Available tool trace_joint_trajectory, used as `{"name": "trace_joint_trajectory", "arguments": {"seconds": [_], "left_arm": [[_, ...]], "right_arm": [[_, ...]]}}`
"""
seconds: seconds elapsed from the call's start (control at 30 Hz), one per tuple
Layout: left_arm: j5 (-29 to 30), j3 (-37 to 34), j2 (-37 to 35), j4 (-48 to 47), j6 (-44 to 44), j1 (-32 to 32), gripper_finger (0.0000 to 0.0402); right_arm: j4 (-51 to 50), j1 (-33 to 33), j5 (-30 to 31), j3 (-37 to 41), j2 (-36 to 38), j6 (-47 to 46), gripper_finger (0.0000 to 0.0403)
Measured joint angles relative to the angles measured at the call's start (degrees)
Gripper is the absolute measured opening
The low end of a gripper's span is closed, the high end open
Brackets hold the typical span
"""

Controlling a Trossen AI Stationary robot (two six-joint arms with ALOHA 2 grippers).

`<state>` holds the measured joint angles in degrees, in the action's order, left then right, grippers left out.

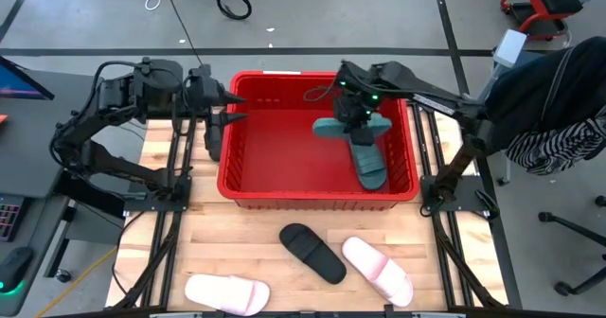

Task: Pick and place slides into bin
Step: Put the green slides into the red bin

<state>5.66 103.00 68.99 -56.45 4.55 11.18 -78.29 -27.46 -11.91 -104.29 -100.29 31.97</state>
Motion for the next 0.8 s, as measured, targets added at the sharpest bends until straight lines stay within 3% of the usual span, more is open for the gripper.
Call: {"name": "trace_joint_trajectory", "arguments": {"seconds": [0.13,0.3,0.47,0.6,0.8], "left_arm": [[-0.11,0.00,0.00,0.31,-4.35,1.75,0.0174],[-0.07,0.00,0.00,0.36,-8.69,2.55,0.0171],[-0.12,0.02,0.83,0.50,-9.46,2.37,0.0165],[-0.20,-0.02,1.89,0.36,-9.45,2.37,0.0165],[-1.11,-0.04,3.94,-0.69,-8.83,1.83,0.0160]], "right_arm": [[-11.88,0.28,2.02,-9.70,-8.79,13.77,0.0078],[-10.61,0.26,2.75,-11.76,-11.30,27.21,0.0078],[-11.56,0.57,14.19,-9.66,-10.65,33.22,0.0078],[-11.71,1.84,14.07,-5.88,-10.53,37.29,0.0078],[-11.86,5.22,14.66,5.72,-8.58,39.00,0.0078]]}}
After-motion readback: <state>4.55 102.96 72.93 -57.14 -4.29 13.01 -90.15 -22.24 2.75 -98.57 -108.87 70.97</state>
